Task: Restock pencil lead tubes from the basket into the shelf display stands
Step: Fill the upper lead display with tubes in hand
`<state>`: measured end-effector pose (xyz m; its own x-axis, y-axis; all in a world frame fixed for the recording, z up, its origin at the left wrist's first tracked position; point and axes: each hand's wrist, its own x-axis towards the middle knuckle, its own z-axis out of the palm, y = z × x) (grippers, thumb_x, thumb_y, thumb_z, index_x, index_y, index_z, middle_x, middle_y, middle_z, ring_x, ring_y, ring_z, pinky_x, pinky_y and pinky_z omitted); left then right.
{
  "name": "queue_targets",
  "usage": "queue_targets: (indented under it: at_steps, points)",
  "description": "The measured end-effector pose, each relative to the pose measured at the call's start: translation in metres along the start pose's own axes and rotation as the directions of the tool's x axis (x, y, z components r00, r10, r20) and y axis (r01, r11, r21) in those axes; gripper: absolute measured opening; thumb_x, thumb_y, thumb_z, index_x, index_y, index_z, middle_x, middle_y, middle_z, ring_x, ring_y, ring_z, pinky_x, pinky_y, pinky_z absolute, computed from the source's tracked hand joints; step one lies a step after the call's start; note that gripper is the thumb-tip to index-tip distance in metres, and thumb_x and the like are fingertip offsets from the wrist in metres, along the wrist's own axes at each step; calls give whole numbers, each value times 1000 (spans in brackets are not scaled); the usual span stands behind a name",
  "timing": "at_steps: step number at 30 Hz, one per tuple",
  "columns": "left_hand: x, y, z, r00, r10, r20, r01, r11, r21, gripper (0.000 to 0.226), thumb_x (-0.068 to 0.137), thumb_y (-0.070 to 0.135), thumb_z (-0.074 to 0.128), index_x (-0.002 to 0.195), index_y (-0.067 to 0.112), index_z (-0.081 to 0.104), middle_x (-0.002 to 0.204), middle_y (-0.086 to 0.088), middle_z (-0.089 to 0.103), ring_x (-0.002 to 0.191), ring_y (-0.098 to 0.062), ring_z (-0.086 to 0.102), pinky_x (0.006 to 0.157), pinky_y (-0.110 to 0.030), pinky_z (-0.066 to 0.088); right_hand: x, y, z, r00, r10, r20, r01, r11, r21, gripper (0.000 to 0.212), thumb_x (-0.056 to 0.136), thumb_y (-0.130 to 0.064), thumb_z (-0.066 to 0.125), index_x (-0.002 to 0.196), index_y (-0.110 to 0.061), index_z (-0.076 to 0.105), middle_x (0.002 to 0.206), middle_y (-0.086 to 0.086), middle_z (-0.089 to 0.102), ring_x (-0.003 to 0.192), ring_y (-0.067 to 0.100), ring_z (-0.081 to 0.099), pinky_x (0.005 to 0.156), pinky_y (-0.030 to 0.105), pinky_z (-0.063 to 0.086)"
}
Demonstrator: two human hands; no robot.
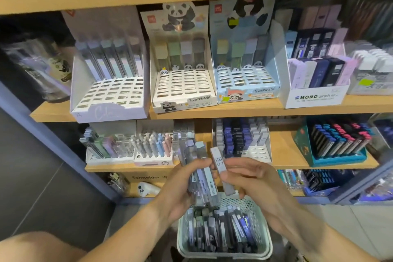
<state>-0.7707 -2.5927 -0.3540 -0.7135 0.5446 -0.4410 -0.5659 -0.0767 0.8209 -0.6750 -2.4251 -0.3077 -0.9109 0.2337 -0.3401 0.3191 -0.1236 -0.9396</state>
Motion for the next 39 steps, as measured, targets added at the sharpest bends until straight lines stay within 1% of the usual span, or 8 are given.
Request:
queue_targets:
  at_steps: [7,11,13,16,20,25,34,39]
  points:
    - [11,-15,-3,996,-22,-85,25,999,36,117,52,43,103,149,14,46,135,-8,68,130,-27,61,110,-51,46,2,2,1,994,-96,-45,95,995,-18,56,76,-20,87,123,-40,64,92,-3,79,91,14,75,80,30,56]
    - [6,-16,7,999,-4,-33,6,998,66,89,60,33,100,135,8,60,121,-7,76,118,-23,69,105,-45,49,4,10,-5,987,-159,-37,157,986,-46,27,71,-26,88,94,-36,79,113,-12,75,93,13,74,77,31,61]
    - [4,-17,15,999,-17,-47,21,997,73,64,71,19,92,127,6,65,110,-12,79,102,-23,76,87,-39,58,9,17,-13,988,-148,-49,146,989,-26,36,81,-13,84,104,-39,74,101,2,78,90,13,74,72,25,59]
    - [11,-21,21,987,-108,-117,112,993,31,60,76,17,87,128,2,61,94,-16,79,74,-19,77,59,-31,59,33,28,-39,958,-192,-213,196,981,-2,45,90,3,71,121,-28,62,90,23,72,80,14,73,71,25,55]
    - [26,-24,26,986,-142,-87,146,989,38,64,68,27,88,125,3,70,92,-12,79,72,-17,74,69,-36,60,74,37,-72,796,-437,-419,292,884,-366,41,92,1,64,119,-26,50,71,0,71,66,4,65,69,25,51]
    - [39,-21,39,988,-127,-92,130,991,37,63,69,29,89,125,9,69,94,-10,80,70,-13,74,59,-31,58,109,45,-85,682,-654,-328,315,667,-675,34,98,-8,62,122,-25,46,78,-10,66,73,13,67,65,40,56]
    - [48,-19,47,983,-143,-111,145,989,3,47,78,20,86,120,6,72,89,-12,79,70,-16,74,60,-33,59,127,64,-91,736,-643,-211,331,614,-716,30,103,-11,53,123,-32,46,75,-5,69,67,18,63,61,29,49]
    - [49,-19,43,982,-152,-109,151,988,-18,49,78,20,86,122,7,71,93,-13,79,73,-18,75,58,-32,59,126,67,-96,708,-695,-127,349,501,-792,25,105,-13,51,123,-29,44,76,-5,64,67,17,59,58,34,45]
